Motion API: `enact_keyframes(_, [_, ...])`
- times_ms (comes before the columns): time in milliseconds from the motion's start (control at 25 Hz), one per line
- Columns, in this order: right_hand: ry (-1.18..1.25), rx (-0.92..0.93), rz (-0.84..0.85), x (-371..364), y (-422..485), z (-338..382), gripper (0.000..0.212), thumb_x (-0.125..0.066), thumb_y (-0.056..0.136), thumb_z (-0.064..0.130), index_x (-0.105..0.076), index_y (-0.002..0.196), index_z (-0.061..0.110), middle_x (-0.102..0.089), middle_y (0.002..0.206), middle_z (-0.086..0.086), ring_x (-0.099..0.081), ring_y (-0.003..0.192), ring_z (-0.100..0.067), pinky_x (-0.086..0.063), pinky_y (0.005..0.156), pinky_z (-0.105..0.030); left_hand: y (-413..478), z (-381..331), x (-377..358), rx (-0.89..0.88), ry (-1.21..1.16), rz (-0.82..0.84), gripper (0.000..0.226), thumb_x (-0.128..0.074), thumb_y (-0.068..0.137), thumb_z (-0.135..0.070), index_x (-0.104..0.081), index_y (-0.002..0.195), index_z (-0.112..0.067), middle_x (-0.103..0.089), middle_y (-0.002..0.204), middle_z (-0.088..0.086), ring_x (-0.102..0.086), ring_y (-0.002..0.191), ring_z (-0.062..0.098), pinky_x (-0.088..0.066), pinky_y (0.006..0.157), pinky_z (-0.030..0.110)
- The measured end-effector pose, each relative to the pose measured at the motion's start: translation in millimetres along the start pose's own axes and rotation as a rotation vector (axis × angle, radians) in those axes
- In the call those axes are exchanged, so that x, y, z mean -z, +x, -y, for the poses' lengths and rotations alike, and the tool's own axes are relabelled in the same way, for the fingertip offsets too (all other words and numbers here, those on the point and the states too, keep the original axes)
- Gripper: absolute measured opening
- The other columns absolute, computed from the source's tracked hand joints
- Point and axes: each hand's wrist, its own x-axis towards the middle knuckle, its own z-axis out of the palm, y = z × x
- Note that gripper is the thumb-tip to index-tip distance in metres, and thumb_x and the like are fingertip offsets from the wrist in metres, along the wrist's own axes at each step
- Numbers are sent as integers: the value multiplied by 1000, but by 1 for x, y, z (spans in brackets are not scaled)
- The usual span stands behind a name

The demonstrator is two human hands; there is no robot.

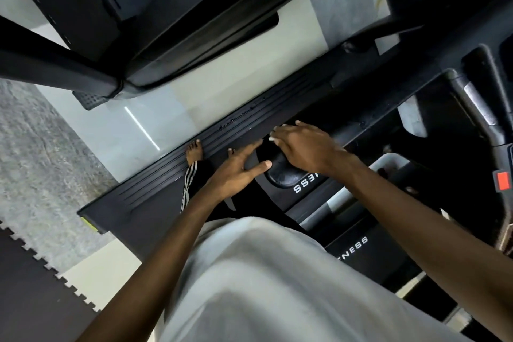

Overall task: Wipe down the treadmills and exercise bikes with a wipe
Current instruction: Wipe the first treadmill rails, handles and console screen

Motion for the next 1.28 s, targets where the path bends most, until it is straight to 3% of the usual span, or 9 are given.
enact_keyframes(120, [-29,-147,-248,-3,-43,-24,52,-26,97,23,-57,139,22,-55,145,3,-47,137,-14,-19,118,-34,-2,-12,0,-44,121,-29,60,-60,96,-47,-38,152,-39,-39,158,-1,-30,148,18,-10,124,30])
enact_keyframes(200, [-36,-328,-319,-7,-65,-42,52,-28,100,24,-45,149,19,-43,155,0,-38,144,-18,-17,121,-39,-4,-21,-1,-74,230,-95,55,-56,99,-45,-41,151,-35,-39,158,-5,-30,148,15,17,101,0])
enact_keyframes(280, [9,-440,-320,-18,-79,-33,58,-29,103,38,-27,157,15,-23,164,-5,-22,151,-21,-14,122,-44,-12,-34,-5,-114,322,-163,52,-55,100,-45,-45,150,-34,-42,156,-10,-34,145,11,16,82,-10])
enact_keyframes(480, [16,-355,-301,-47,-102,-8,73,-19,101,60,-5,160,20,2,167,3,3,153,-13,0,123,-44,-16,-56,-23,-217,549,-202,63,-57,97,-50,-39,153,-27,-38,159,-7,-31,146,15,-17,116,29])
enact_keyframes(680, [130,-554,-424,-33,-89,-66,73,-13,100,58,-9,160,16,-4,168,-2,0,154,-16,0,124,-44,-11,-54,-41,-237,496,-214,69,-64,94,-48,-40,152,-19,-41,157,-2,-37,145,17,-26,121,38])
enact_keyframes(800, [151,-292,-420,-47,-96,-35,68,-20,102,52,-15,159,15,-7,167,-3,-1,154,-16,-2,125,-41,-12,-48,-47,-163,455,-264,72,-59,86,-66,-40,150,-37,-43,155,-11,-40,143,14,-32,118,45])
enact_keyframes(880, [71,-162,-428,-56,-106,-34,63,-23,104,47,-19,159,17,-12,167,0,-6,154,-13,-3,125,-41,-16,-48,-51,-141,377,-295,68,-65,88,-60,-44,148,-38,-46,153,-12,-42,141,11,-34,118,39])
enact_keyframes(1080, [144,-332,-552,-39,-89,-91,53,-25,107,31,-23,158,15,-18,165,-1,-11,153,-16,-4,124,-43,-24,-46,-68,-222,356,-414,58,-68,94,-41,-50,147,-25,-50,150,-6,-43,139,10,-34,117,30])
enact_keyframes(1280, [79,-3,-589,-59,-101,-76,50,-26,105,28,-35,154,19,-29,162,2,-21,151,-13,-7,125,-44,-19,-42,-103,-271,521,-577,60,-61,98,-41,-47,149,-13,-46,153,9,-39,144,21,-23,121,28])
